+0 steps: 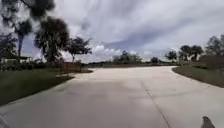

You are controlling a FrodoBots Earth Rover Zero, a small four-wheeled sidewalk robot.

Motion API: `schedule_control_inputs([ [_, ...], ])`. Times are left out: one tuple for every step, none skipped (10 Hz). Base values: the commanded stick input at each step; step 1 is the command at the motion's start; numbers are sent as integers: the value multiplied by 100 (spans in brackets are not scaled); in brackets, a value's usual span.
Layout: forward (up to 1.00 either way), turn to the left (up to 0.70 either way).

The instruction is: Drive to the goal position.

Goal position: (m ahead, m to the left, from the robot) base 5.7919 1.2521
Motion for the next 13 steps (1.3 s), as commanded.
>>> schedule_control_inputs([
  [85,0],
  [85,0],
  [85,-34],
  [85,-34],
  [85,-27],
  [85,0],
  [85,0],
  [85,0],
  [85,0],
  [85,0],
  [85,0],
  [85,0],
  [85,0],
])
